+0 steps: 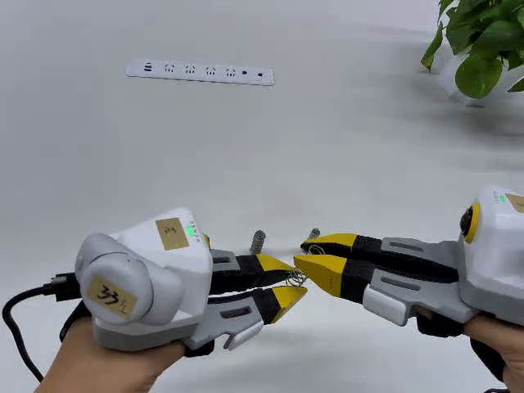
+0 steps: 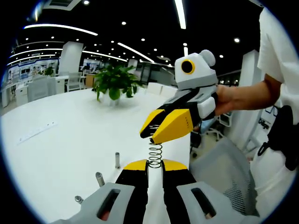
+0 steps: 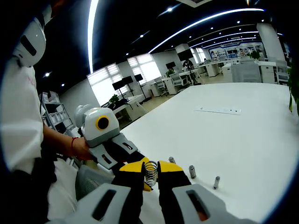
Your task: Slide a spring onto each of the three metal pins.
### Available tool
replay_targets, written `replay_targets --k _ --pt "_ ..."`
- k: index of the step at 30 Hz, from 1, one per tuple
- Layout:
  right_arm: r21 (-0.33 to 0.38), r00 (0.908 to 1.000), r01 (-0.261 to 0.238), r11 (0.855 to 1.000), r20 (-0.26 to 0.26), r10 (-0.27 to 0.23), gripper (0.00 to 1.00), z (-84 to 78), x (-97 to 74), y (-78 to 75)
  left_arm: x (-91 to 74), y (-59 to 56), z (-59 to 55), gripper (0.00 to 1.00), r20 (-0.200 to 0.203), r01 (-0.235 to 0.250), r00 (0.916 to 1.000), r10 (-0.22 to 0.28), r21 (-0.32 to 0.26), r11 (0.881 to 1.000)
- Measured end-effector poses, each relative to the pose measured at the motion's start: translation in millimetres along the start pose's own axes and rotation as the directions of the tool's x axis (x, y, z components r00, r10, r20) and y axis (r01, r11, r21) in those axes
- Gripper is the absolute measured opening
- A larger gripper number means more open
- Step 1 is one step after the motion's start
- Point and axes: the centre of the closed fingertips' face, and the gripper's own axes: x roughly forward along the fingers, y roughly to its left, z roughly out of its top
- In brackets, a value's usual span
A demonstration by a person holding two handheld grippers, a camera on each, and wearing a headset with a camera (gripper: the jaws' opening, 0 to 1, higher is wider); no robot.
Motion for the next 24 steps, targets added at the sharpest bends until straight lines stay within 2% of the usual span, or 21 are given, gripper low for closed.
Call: replay_targets --k 4,6,8,9,11,13,15,16,18,19,20,21,23,24 --pt "-0.004 0.9999 -0.012 1.0 -0.01 0.012 0.13 -0.6 -1.0 -0.3 -0.3 -0.1 0.3 0.1 0.002 0.003 1.0 -0.003 -0.004 1.0" --pt "-0.005 0.9996 -0.022 1.0 -0.02 0.021 0.18 -1.2 -1.4 0.8 -0.5 0.0 -0.1 0.1 0.002 0.005 1.0 -0.005 -0.003 1.0" --pt "-0.044 0.9974 -0.035 0.998 -0.064 0.033 0.19 -4.4 -3.2 1.8 -0.6 -0.4 -0.4 0.1 0.001 0.007 1.0 -0.007 0.0 1.0" --pt "-0.089 0.9944 -0.041 0.995 -0.101 0.031 0.2 -6.2 -4.6 1.2 -0.6 -0.5 -0.8 0.1 -0.001 0.008 1.0 -0.008 0.003 1.0" --pt "-0.122 0.9894 -0.064 0.991 -0.138 0.047 0.23 -5.3 -6.9 1.7 -0.8 -1.0 -1.2 0.1 -0.003 0.01 0.9999 -0.01 0.008 1.0" --pt "-0.156 0.9772 -0.11 0.982 -0.197 0.078 0.24 -5.2 -9.8 3.7 -0.9 -1.9 -2.3 0.1 -0.007 0.015 0.9999 -0.015 0.014 1.0" --pt "-0.212 0.9527 -0.168 0.963 -0.286 0.104 0.26 -9.5 -11.9 6.6 -0.8 -2.8 -3.6 0.1 -0.013 0.019 0.9997 -0.018 0.024 1.0" --pt "-0.257 0.9325 -0.21 0.943 -0.343 0.114 0.27 -12.6 -13.0 7.9 -0.7 -3.4 -4.2 0.1 -0.017 0.022 0.9996 -0.021 0.029 0.999" --pt "-0.304 0.9103 -0.251 0.919 -0.397 0.117 0.28 -14.2 -13.4 8.8 -0.7 -4.1 -4.8 0.1 -0.02 0.025 0.9995 -0.024 0.034 0.999" --pt "-0.344 0.8851 -0.294 0.892 -0.45 0.119 0.28 -15.4 -12.9 10.6 -0.5 -4.8 -5.4 0.1 -0.023 0.028 0.9994 -0.027 0.039 0.999" --pt "-0.373 0.8642 -0.33 0.867 -0.489 0.119 0.28 -15.6 -11.8 12.0 -0.4 -5.4 -5.9 0.1 -0.024 0.031 0.9993 -0.03 0.043 0.999" --pt "-0.397 0.8505 -0.355 0.846 -0.513 0.117 0.28 -16.2 -10.1 10.1 -0.3 -6.0 -6.1 0.1 -0.025 0.034 0.9991 -0.032 0.045 0.998" --pt "-0.426 0.8081 -0.424 0.799 -0.577 0.121 0.28 -17.6 -6.6 12.1 -0.2 -7.5 -6.7 0.1 -0.027 0.037 0.999 -0.036 0.05 0.998" --pt "-0.432 0.7934 -0.446 0.784 -0.596 0.123 0.28 -18.2 -5.5 13.1 -0.4 -8.0 -6.7 0.1 -0.026 0.039 0.9989 -0.038 0.052 0.998"
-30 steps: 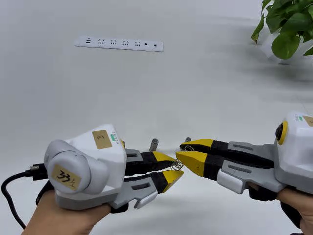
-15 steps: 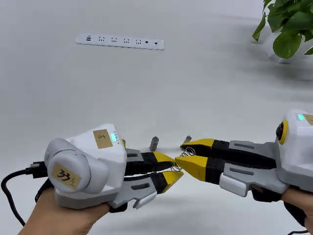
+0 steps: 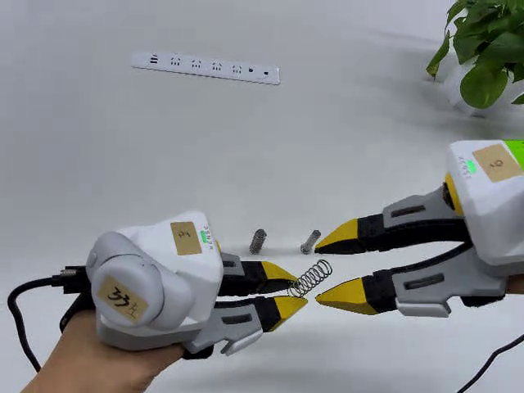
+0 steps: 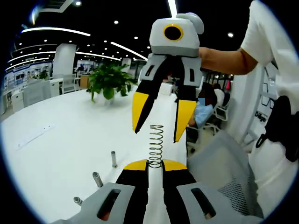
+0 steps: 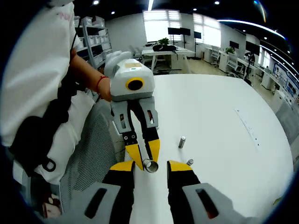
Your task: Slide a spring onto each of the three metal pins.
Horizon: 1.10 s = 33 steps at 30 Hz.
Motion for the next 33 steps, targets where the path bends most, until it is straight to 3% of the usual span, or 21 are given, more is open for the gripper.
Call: replay_targets --k 5,7,14,19,33 --pt "-0.074 0.9903 -0.107 0.992 -0.097 0.1 0.23 0.6 6.9 9.6 -1.7 0.0 0.1 0.1 0.006 0.0 1.0 0.0 0.005 1.0" --pt "-0.103 0.9843 -0.129 0.986 -0.134 0.115 0.22 -2.8 8.7 8.3 -2.7 1.0 0.1 0.1 0.009 -0.002 1.0 0.002 0.004 1.0" --pt "-0.127 0.9711 -0.179 0.976 -0.181 0.155 0.19 -4.0 12.5 6.8 -4.0 1.1 -2.2 0.1 0.007 0.005 1.0 -0.005 0.008 1.0" --pt "-0.135 0.9637 -0.2 0.97 -0.205 0.17 0.16 -4.4 13.3 9.1 -3.9 2.7 -2.7 0.1 0.013 0.007 0.9999 -0.007 0.007 1.0" --pt "-0.131 0.9636 -0.193 0.973 -0.212 0.162 0.12 -4.5 12.4 7.6 -2.0 3.6 -2.1 0.11 0.016 0.017 0.9997 -0.017 0.0 1.0"
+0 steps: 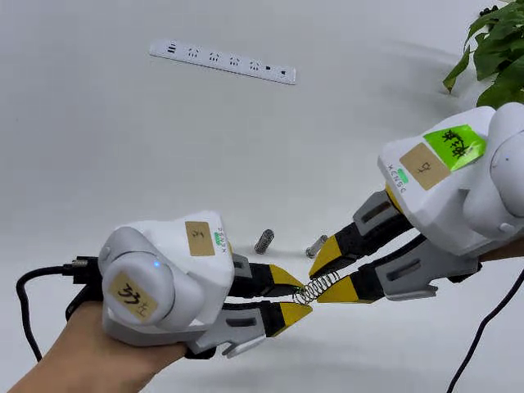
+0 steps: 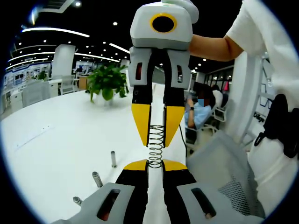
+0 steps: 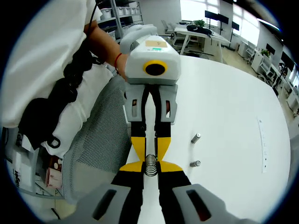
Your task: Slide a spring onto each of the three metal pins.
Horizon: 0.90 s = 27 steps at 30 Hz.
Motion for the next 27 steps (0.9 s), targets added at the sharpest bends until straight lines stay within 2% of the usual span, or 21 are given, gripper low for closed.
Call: replay_targets --k 10,16,23,27 --pt "0.014 1.0 0.002 1.0 0.008 -0.002 0.12 -1.8 1.2 -0.5 0.2 -0.8 -1.3 0.12 -0.005 0.001 1.0 -0.001 -0.002 1.0" --pt "0.029 0.9998 0.013 1.0 0.014 -0.013 0.12 -4.2 -3.1 -0.6 -3.0 2.6 -3.4 0.17 -0.011 -0.019 0.9998 0.019 -0.003 1.0" --pt "0.065 0.998 0.063 0.996 0.002 -0.063 0.12 -16.5 -14.7 -12.5 -16.8 8.6 -14.3 0.24 -0.03 -0.053 0.9982 0.053 -0.002 0.999" --pt "0.096 0.9928 0.114 0.989 -0.048 -0.11 0.12 -32.2 -20.5 -24.8 -26.3 13.0 -22.6 0.28 -0.047 -0.078 0.9959 0.078 0.005 0.997"
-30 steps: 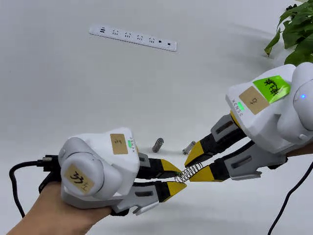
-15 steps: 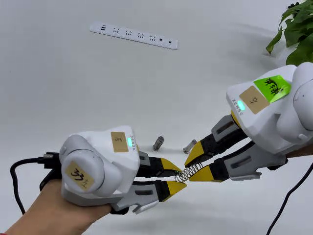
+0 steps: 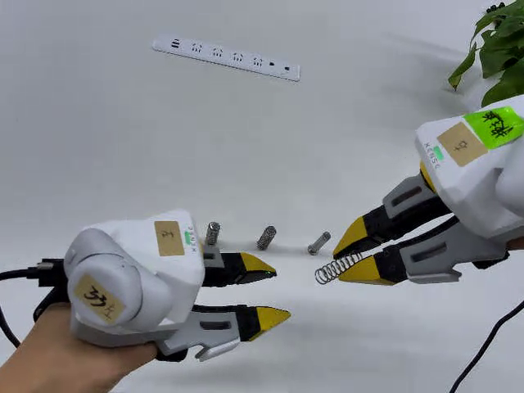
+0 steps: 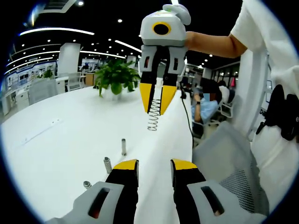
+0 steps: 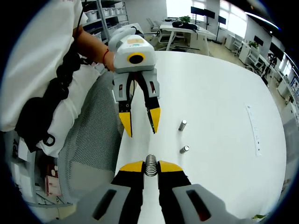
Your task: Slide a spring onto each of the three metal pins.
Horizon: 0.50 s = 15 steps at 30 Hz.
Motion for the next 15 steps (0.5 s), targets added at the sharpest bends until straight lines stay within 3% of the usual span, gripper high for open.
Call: replay_targets --k 6,10,15 --pt "0.053 0.9957 0.067 0.996 -0.068 -0.063 0.12 -19.6 -1.1 -23.1 -13.7 11.3 -13.4 0.36 -0.022 -0.039 0.999 0.038 -0.016 0.999" --pt "0.05 0.9841 0.121 0.991 -0.137 -0.113 0.12 -35.5 -2.1 -42.5 -23.5 20.3 -20.4 0.44 -0.035 -0.067 0.9972 0.066 -0.022 0.997" --pt "0.054 0.9763 0.142 0.988 -0.172 -0.131 0.12 -42.3 4.1 -58.8 -33.4 28.6 -28.3 0.53 -0.042 -0.087 0.9954 0.086 -0.024 0.996"
